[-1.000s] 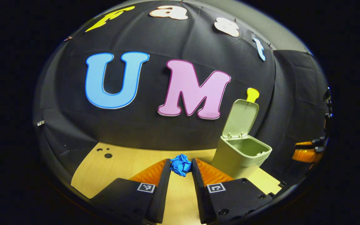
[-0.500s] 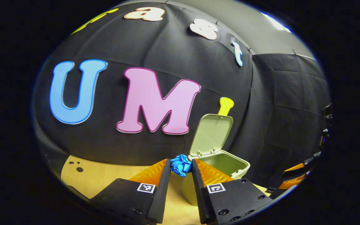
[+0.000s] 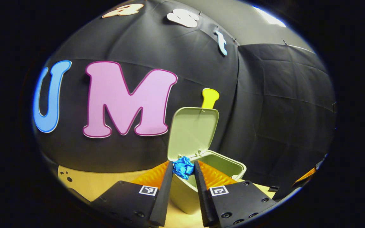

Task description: Press the lid of the desktop garbage bin to open it, pick up the crumpled paper on the desktop and throw it into the bin, then pick up the pop can on the desktop and drop it into the bin, and finally close the garbage bin lid.

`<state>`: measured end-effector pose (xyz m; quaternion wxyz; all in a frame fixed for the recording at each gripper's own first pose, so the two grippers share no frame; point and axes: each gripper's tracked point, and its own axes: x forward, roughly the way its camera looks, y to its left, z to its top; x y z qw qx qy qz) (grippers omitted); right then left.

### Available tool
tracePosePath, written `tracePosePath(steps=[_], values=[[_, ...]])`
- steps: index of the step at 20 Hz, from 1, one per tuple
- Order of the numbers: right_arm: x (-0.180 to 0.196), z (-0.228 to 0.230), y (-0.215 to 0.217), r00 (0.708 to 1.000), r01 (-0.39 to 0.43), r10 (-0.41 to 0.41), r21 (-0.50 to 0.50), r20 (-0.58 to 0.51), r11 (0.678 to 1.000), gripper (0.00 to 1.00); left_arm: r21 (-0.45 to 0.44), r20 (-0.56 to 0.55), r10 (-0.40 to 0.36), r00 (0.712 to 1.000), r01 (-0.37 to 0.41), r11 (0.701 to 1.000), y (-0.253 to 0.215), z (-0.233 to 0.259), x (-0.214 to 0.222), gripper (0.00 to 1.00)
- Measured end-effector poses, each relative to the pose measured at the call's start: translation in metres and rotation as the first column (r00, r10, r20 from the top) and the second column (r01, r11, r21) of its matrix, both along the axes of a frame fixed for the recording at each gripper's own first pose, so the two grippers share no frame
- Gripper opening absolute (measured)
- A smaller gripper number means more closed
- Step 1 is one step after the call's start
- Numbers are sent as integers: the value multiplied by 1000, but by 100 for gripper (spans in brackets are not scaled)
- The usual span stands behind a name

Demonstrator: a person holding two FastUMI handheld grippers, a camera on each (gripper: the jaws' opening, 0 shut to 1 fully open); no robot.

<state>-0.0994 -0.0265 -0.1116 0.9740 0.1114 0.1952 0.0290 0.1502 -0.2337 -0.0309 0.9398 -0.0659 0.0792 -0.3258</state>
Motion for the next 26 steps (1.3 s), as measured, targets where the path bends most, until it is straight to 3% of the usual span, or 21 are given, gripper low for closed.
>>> tracePosePath(steps=[9, 18, 26], values=[[-6, -11, -10, 997, 82, -81, 73, -20, 994, 73, 106, -13, -75, 997, 76, 991, -56, -28, 14, 46], [-3, -19, -21, 995, 100, -99, 79, -27, 992, 73, 190, -47, -112, 993, 119, 975, -84, -52, 21, 45], [-1, -23, -18, 995, 94, -91, 88, -37, 992, 73, 218, -46, -126, 991, 133, 967, -90, -56, 22, 52]])
